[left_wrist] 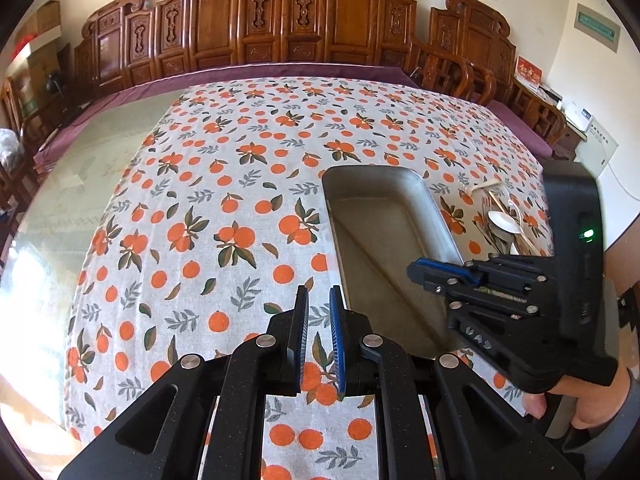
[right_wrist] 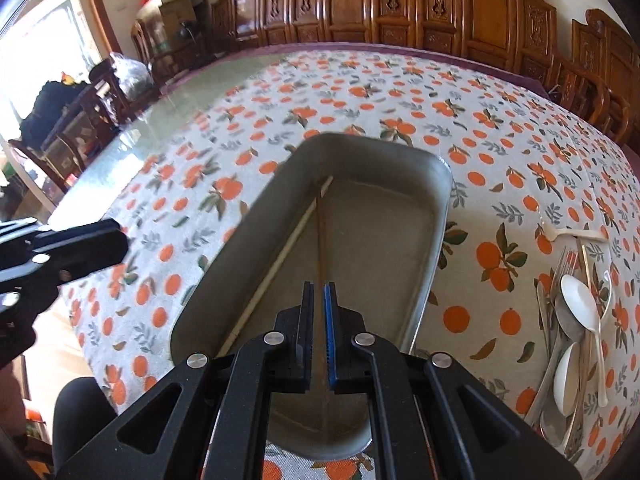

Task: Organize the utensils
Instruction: 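Lower the chopsticks into the tray and open both grippers, then move the right gripper to the white plastic spoon and grasp its handle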

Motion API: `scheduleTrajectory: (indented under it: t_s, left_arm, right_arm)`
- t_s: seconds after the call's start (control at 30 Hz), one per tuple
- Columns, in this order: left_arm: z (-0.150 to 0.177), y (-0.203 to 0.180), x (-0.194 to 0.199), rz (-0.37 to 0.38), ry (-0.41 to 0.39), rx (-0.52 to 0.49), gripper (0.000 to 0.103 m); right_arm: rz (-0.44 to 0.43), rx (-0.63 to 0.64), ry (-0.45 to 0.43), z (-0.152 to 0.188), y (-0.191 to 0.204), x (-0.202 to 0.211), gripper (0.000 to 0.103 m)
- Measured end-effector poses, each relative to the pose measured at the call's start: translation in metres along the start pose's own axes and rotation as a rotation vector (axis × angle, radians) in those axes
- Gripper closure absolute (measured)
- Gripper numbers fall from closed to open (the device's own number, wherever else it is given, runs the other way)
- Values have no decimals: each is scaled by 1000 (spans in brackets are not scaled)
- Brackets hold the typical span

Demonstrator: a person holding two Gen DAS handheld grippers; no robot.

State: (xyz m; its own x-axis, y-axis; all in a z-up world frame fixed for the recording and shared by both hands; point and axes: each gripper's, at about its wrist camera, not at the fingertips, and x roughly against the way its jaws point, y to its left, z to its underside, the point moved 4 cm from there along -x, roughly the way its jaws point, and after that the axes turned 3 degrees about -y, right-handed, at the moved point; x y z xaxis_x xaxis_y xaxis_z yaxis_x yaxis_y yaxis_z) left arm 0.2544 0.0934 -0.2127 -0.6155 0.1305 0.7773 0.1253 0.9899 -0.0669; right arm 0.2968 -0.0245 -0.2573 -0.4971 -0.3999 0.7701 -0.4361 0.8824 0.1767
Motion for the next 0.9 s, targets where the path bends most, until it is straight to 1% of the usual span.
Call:
scheduleTrajectory:
  t_s: [0.07,0.17,0.27,0.37,0.47,0.5,0.53,0.6,0.63,0.8,0.9]
  left_arm:
    - [0,-3,1,-1,-2,-4,87]
    - [1,-8,3,3,-8,-14,84]
    - [-1,-16,6,9,-18,-26,77]
    - [-2,-27,10,16,-29,-41,72]
    - [-3,-39,11,27,-34,-48,67]
    - [-4,-44,12,34,-35,-49,65]
    - [-4,-49,12,39,-36,-51,64]
    - [-5,-58,12,47,-38,-56,61]
    - [-6,-64,12,52,-40,-59,60]
    - [-7,-89,10,70,-44,-74,53]
    - [-7,-105,7,75,-43,-85,48]
  right_arm:
    - [-13,-1,-25,-1,-4,11,96]
    - [-20,11,-71,-2,-13,35,96]
    - [-12,16,-113,0,-31,62,96]
    - [16,18,-140,3,-56,87,95]
    - [62,28,-162,7,-82,108,94]
    - [77,29,-171,8,-92,115,93]
    - [90,28,-180,10,-103,122,88]
    - [116,25,-188,13,-122,129,81]
    - [130,19,-187,16,-133,131,79]
    - [168,-16,-158,35,-180,128,77]
    - [184,-23,-131,48,-197,118,76]
